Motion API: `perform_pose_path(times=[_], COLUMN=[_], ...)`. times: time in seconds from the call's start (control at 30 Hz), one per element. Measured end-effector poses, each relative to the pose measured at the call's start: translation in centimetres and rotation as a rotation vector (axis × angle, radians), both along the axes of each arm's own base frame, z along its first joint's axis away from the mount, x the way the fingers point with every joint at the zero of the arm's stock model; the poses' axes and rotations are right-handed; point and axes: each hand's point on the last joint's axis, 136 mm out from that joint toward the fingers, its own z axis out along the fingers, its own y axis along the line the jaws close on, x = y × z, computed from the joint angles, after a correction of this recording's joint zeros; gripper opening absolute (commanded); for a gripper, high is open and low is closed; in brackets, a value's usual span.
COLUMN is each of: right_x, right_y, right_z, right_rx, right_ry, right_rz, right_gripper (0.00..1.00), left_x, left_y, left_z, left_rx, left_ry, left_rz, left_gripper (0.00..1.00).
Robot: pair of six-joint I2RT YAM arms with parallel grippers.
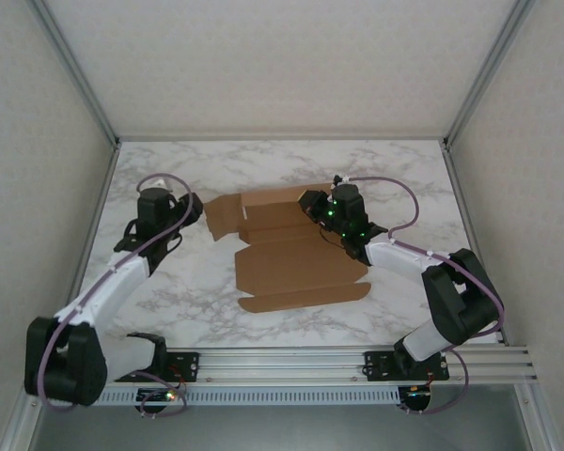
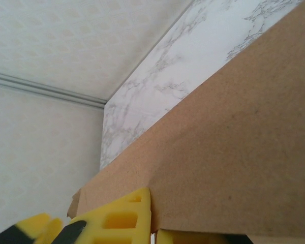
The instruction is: Fold the paper box
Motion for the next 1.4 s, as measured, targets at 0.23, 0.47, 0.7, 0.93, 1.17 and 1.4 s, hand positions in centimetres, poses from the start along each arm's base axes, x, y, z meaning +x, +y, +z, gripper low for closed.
perform_pose_path(times=[0.23,0.47,0.7,0.93,1.17,1.4], right_x=[0.0,-0.1,-0.2,-0.1,-0.1,-0.4], right_y=[0.0,0.1,0.3,0.2,0.2,0.5], right_z=[-0.1,-0.1,0.0,0.0,-0.3,-0.5], right_rx=[-0.001,0.000,0.008,0.010,0.012,0.017], right_ry=[0.001,0.002,0.003,0.003,0.011,0.023], right_rz=[0.006,0.010,0.028,0.027,0.034,0.059], right_gripper=[0.08,0.08,0.08,0.08,0.08,0.08], left_x=[-1.0,-1.0,0.6,0.8,0.5,-0.3], left_y=[-2.7,-4.7,-5.3,-5.3,-5.3,-5.5], left_z=[-1.4,-6.5,-4.9,-4.6,-4.4,-4.2], left_rx=[-0.054,-0.062,-0.025,0.027,0.049,0.100], left_ry=[0.008,0.157,0.108,0.076,0.072,0.080], left_rz=[-0.161,-0.283,-0.337,-0.370,-0.384,-0.375], left_gripper=[0.58,0.55,0.49,0.37,0.17,0.02])
